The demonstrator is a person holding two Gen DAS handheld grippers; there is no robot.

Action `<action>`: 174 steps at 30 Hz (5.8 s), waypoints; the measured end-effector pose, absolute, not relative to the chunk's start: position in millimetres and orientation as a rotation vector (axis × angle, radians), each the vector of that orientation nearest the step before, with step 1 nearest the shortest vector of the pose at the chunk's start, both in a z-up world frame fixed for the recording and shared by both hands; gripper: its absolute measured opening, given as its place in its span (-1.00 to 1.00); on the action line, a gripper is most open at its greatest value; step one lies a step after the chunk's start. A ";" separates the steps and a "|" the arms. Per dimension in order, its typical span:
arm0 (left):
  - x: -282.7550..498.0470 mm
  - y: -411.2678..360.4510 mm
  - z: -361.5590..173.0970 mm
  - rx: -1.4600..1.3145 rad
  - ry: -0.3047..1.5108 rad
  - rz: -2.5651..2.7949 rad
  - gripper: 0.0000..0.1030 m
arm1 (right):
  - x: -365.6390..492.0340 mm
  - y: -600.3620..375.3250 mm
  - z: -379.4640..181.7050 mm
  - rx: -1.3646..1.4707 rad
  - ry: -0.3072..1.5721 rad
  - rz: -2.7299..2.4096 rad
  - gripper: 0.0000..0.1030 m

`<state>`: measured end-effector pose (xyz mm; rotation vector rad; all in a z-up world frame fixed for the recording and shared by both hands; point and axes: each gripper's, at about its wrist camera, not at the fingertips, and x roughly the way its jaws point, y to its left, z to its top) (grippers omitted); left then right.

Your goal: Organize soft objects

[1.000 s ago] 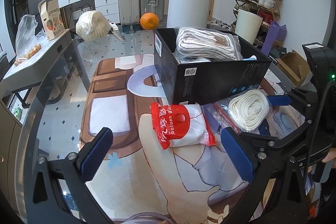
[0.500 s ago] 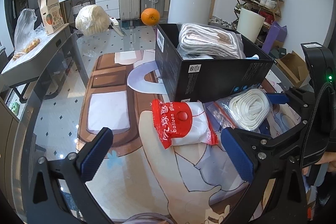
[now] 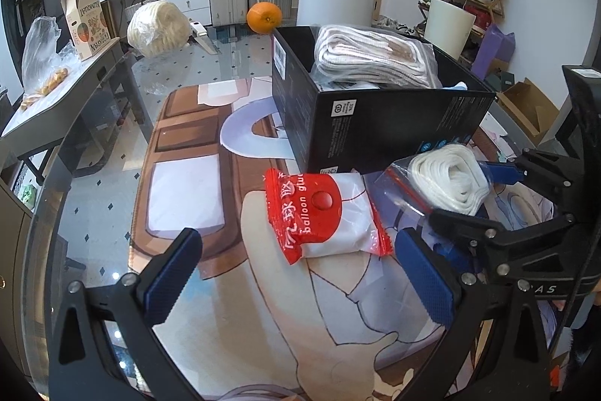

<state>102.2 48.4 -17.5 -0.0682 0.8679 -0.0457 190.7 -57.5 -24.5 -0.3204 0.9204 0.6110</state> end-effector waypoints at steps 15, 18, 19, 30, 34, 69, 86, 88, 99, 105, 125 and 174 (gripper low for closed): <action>118.9 37.5 -25.5 -0.034 0.926 -0.029 0.64 | 188.7 -77.1 -24.6 -0.289 0.909 0.619 0.22; 115.5 34.3 -22.1 -0.019 0.904 -0.053 0.19 | 187.9 -80.3 -24.4 -0.285 0.910 0.620 0.21; 114.5 34.7 -21.4 -0.022 0.900 -0.066 0.08 | 187.7 -81.2 -24.1 -0.284 0.910 0.620 0.21; 88.1 34.9 0.6 -0.043 0.788 -0.101 -0.02 | 176.3 -92.5 -6.3 -0.269 0.863 0.635 0.19; 84.0 35.1 13.2 -0.053 0.747 -0.108 -0.02 | 170.7 -100.5 5.6 -0.258 0.834 0.635 0.19; 163.0 25.0 44.2 -0.067 0.688 -0.142 -0.01 | 239.3 -98.4 54.9 -0.249 0.715 0.563 0.19; 174.8 25.8 36.5 -0.056 0.698 -0.134 -0.01 | 264.0 -65.2 42.5 -0.293 0.727 0.610 0.19; 174.8 25.3 35.5 -0.055 0.699 -0.138 -0.01 | 266.0 -63.8 40.9 -0.297 0.728 0.611 0.19; 173.9 24.0 34.6 -0.037 0.694 -0.144 -0.01 | 270.5 -63.0 36.4 -0.299 0.735 0.633 0.20; 172.1 23.2 33.7 -0.034 0.696 -0.155 0.01 | 273.1 -62.3 35.3 -0.314 0.735 0.652 0.20; 167.1 25.3 34.4 -0.050 0.690 -0.173 0.04 | 261.6 -66.0 43.6 -0.365 0.696 0.692 0.72; 92.2 43.2 26.2 -0.056 0.500 0.021 1.00 | 188.3 -107.5 30.7 -0.143 0.536 0.569 0.98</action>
